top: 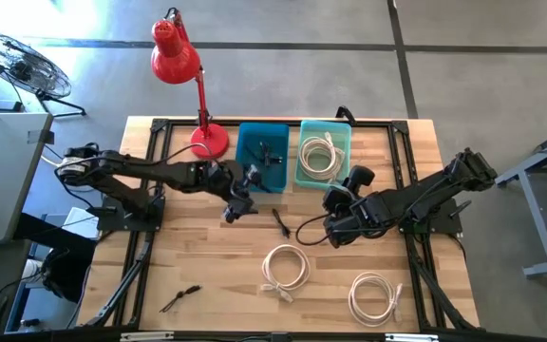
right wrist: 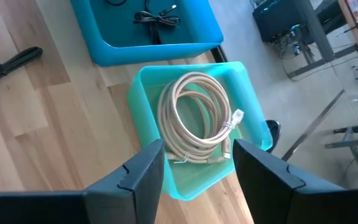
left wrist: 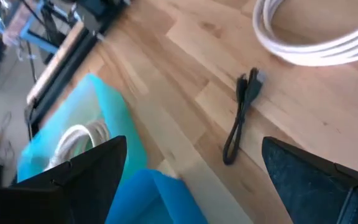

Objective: Pick & Place USB Port
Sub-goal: Put the black charger cable into the blue bin

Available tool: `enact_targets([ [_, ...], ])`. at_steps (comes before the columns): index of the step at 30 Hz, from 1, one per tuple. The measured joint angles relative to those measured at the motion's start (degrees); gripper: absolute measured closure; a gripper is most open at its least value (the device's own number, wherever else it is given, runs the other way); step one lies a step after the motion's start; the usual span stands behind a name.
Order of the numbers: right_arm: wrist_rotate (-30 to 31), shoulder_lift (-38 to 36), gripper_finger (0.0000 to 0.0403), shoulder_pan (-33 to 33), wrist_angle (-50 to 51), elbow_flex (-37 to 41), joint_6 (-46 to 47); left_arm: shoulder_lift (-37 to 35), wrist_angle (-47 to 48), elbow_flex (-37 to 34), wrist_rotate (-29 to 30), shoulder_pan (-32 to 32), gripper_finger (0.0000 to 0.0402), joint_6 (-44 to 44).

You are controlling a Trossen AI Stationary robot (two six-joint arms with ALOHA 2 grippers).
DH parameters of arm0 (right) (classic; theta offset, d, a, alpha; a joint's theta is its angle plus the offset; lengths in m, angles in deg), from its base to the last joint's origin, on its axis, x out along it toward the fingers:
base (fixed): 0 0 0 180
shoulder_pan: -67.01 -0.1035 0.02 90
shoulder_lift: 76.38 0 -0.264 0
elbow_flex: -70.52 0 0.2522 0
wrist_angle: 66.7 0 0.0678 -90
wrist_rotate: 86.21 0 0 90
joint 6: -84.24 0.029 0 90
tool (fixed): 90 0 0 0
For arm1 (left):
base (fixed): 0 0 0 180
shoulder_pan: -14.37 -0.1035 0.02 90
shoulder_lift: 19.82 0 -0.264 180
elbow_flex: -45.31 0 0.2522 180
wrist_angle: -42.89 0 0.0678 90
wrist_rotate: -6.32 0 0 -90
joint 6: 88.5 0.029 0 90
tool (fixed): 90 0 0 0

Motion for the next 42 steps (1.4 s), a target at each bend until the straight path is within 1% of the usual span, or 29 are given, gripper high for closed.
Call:
enact_targets([
  [4, -1.38, 0.0, 0.0219, 0.0, -1.14, 0.0, 0.03, 0.0, -0.59, 0.02, -0.4, 1.04, 0.0031, 2.0],
  [9, -2.68, 0.0, 0.0219, 0.0, -1.69, 0.0, -0.02, 0.0, -0.16, 0.04, -4.39, 1.24, 0.003, 5.44],
  [11, -3.26, 0.0, 0.0219, 0.0, -1.67, 0.0, 0.3, 0.0, 1.1, 0.95, -4.95, 1.24, 0.003, 5.5],
  [14, -4.24, 0.0, 0.0219, 0.0, -1.67, 0.0, 0.88, 0.19, 6.25, 4.42, -4.75, 1.19, 0.003, 3.75],
  [16, -4.54, 0.0, 0.0219, 0.0, -1.67, -0.01, 0.9, 0.97, 11.45, 7.64, -4.72, 1.19, 0.003, 3.45],
  [21, -4.18, 0.0, 0.0219, 0.0, -1.65, 0.0, 0.9, 4.85, 24.41, 17.46, -5.76, 1.2, 0.003, 3.54],
  [23, -4.12, 0.0, 0.0219, 0.0, -1.67, -0.02, 0.92, 7.81, 28.03, 21.01, -6.41, 1.19, 0.003, 5.17],
  [26, -4.37, 0.02, 0.0219, 0.0, -1.35, -0.02, 1.85, 11.53, 31.38, 24.48, -7.96, 1.19, 0.003, 11.18],
  [29, -4.4, 0.02, 0.0219, -0.01, 0.98, -0.04, 3.69, 15.12, 30.9, 25.58, -10.66, 1.19, 0.003, 17.39],
  [32, -3.82, 0.02, 0.0219, -0.04, 5.18, -0.04, 7.59, 19.12, 29.32, 25.77, -10.91, 1.19, 0.003, 20.73],
  [38, -2.95, -0.37, 0.0219, -0.12, 13.04, -0.04, 15.74, 25.76, 23.51, 25.86, -9.89, 1.19, 0.003, 24.4],
  [42, -2.01, -1.09, 0.0219, -0.5, 13.59, -0.04, 16.43, 28.6, 18.31, 25.94, -10.16, 1.19, 0.003, 23.16],
])
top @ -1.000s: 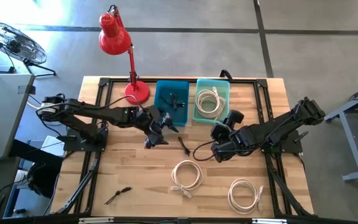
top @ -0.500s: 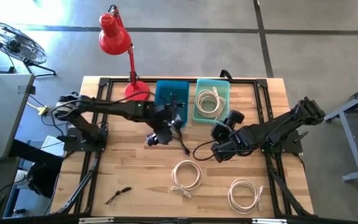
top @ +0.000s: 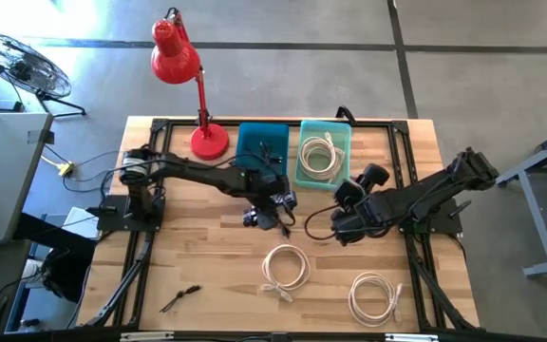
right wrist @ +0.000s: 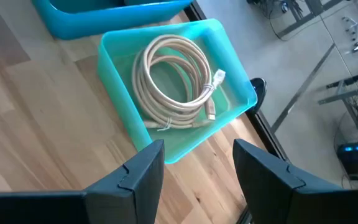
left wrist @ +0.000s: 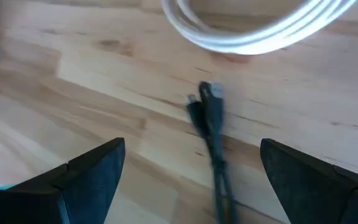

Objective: Pick & Place USB Port
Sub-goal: Put the black charger cable into the blue bin

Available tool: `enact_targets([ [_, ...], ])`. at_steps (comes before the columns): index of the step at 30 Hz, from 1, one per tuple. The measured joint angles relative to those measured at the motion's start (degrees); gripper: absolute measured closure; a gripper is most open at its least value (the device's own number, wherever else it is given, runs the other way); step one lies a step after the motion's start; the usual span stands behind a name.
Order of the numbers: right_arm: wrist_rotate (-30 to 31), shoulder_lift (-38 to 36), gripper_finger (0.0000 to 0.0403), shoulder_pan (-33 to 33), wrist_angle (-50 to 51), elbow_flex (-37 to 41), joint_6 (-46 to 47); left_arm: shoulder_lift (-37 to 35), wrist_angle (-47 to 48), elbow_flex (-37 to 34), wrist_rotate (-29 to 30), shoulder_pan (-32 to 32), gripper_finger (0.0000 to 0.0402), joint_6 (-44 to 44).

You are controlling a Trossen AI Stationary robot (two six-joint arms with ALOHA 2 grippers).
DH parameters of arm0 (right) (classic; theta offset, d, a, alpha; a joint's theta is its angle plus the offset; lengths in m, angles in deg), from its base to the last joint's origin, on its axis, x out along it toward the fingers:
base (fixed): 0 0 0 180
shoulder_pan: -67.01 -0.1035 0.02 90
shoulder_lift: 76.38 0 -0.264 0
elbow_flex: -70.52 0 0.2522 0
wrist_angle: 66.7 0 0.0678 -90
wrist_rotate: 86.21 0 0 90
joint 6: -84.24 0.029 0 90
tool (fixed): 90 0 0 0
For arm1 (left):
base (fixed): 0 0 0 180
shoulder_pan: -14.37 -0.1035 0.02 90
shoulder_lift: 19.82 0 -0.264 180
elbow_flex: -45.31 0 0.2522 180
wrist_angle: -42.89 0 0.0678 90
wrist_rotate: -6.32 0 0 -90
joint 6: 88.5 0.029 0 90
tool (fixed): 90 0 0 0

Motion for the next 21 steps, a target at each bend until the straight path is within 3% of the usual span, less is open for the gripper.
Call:
enact_targets([
  [8, 1.37, -0.55, 0.0219, -0.05, -0.19, 0.0, -0.15, 3.46, -3.96, 0.04, 5.07, -0.04, 0.003, -0.4],
  [21, 1.1, -0.57, 0.0219, -0.05, -0.65, 0.0, -0.3, 5.5, -3.66, -0.11, 6.01, -0.04, 0.0031, -2.14],
])
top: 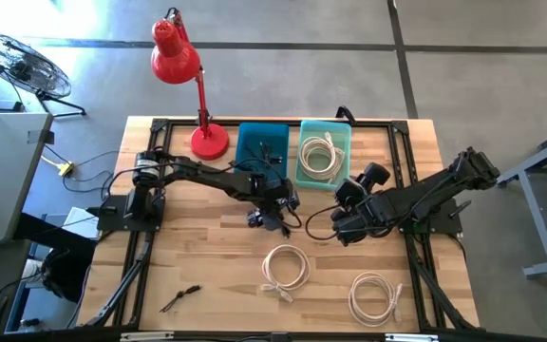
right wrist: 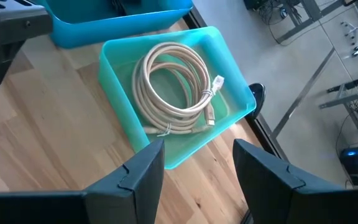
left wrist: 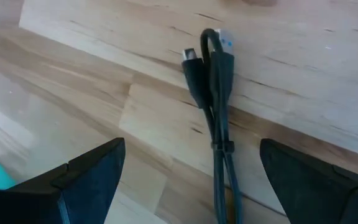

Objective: Pick & Place USB Port
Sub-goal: Put the black charger cable into the blue bin

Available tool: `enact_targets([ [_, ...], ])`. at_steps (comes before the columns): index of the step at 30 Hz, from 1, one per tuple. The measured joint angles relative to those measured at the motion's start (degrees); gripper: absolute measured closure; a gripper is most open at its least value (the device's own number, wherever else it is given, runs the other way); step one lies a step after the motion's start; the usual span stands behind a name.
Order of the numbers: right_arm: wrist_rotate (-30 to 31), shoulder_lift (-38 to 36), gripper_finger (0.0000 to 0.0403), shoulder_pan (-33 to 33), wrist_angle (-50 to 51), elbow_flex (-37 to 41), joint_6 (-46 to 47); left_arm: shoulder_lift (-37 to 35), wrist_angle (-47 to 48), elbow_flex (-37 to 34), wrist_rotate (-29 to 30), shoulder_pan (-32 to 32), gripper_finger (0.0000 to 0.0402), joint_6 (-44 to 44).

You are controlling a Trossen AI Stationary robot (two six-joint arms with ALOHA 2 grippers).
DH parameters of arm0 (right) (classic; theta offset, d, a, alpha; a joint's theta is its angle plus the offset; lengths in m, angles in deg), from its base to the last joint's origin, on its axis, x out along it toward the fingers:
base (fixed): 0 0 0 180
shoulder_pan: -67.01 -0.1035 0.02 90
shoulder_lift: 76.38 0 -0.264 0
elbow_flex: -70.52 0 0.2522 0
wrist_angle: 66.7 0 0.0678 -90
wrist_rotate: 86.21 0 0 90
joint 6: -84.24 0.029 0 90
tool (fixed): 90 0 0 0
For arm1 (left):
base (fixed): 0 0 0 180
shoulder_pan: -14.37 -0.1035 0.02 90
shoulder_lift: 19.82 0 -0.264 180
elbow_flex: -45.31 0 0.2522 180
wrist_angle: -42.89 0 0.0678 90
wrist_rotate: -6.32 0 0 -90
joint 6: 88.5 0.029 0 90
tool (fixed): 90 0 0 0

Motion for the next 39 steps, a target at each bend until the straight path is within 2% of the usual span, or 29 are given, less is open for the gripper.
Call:
enact_targets([
  [4, 0.0, 0.0, 0.0219, 0.0, -0.37, 0.0, 0.0, 0.0, -1.48, -0.02, 0.13, 0.0, 0.0043, -2.83],
  [8, -0.01, 0.01, 0.0219, 0.0, -0.84, 0.0, -0.14, 0.22, -2.44, 0.01, -0.07, -0.81, 0.0086, -5.73],
  [12, -0.74, 0.0, 0.0219, 0.0, -1.23, 0.02, -0.15, 2.4, -2.4, 0.11, -1.25, -2.78, 0.0151, -7.29],
  [17, -2.96, 0.0, 0.0219, 0.0, -1.5, 0.04, -0.15, 5.76, -1.3, 0.26, -5.52, -4.49, 0.0236, -7.75],
  [25, -3.46, 0.0, 0.0219, 0.0, -1.68, 0.04, -0.15, 6.12, -1.24, 0.13, -6.21, -4.79, 0.0384, -7.14],
  [32, -3.63, 0.0, 0.0219, 0.0, -1.7, 0.04, -0.15, 6.0, -1.63, 0.04, -8.67, -4.92, 0.0381, -8.29],
  [35, -3.74, 0.02, 0.0219, 0.0, -1.7, 0.04, -0.15, 4.43, -1.52, -0.02, -8.55, -4.89, 0.0394, -9.86],
  [39, -4.12, 0.02, 0.0219, -0.2, -1.69, 0.04, -0.15, 1.39, 0.04, -0.37, -7.87, -4.37, 0.0387, -11.7],
])
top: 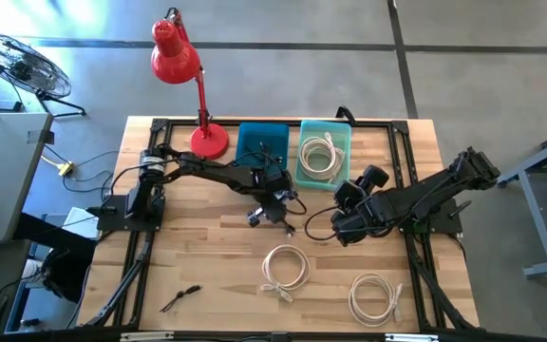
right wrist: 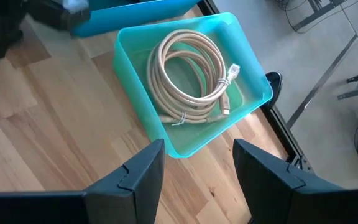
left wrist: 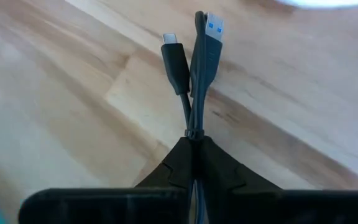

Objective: Pick & Place USB Port
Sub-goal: Put the black charger cable into the blue bin

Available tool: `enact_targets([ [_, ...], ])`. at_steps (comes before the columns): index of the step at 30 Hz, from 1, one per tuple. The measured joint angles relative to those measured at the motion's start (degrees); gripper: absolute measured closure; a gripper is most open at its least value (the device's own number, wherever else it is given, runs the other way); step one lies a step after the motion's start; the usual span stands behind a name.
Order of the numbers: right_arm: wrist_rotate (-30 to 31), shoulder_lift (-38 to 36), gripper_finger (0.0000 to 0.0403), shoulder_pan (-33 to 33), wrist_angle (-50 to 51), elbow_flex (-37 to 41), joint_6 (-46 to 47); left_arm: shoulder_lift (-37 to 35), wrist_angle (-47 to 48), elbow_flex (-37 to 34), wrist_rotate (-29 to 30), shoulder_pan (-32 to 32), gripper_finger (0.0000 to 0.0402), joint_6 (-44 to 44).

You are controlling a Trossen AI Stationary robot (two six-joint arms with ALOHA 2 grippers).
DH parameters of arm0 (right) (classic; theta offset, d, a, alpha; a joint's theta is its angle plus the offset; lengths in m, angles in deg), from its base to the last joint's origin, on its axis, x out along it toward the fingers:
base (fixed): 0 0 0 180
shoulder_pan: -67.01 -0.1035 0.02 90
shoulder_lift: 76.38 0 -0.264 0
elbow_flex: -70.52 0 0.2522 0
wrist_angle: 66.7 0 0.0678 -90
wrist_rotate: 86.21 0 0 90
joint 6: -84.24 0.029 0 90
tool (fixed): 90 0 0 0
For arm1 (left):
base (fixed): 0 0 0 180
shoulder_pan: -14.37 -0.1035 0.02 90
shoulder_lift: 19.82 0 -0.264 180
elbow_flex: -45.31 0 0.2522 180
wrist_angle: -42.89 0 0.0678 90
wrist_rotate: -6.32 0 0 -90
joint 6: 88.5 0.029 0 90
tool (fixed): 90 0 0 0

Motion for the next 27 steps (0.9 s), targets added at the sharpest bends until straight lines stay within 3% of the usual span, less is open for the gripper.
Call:
enact_targets([
  [11, 0.01, -0.02, 0.0219, -2.42, 0.26, 0.0, 0.02, -17.1, 7.51, 0.21, 9.71, 0.22, 0.0386, -8.4],
  [16, 0.6, -0.02, 0.0219, -2.68, 0.23, 0.0, -0.02, -25.15, 11.01, 0.2, 17.57, -0.86, 0.0385, -9.59],
  [22, 0.96, -0.02, 0.0219, -2.68, 0.34, 0.0, -0.02, -28.89, 13.78, 0.37, 22.57, -10.16, 0.0385, -18.71],
  [27, 1.76, -0.02, 0.0219, -2.66, 0.09, 0.0, -0.02, -25.49, 14.2, 0.39, 19.42, -19.33, 0.0385, -23.57],
])
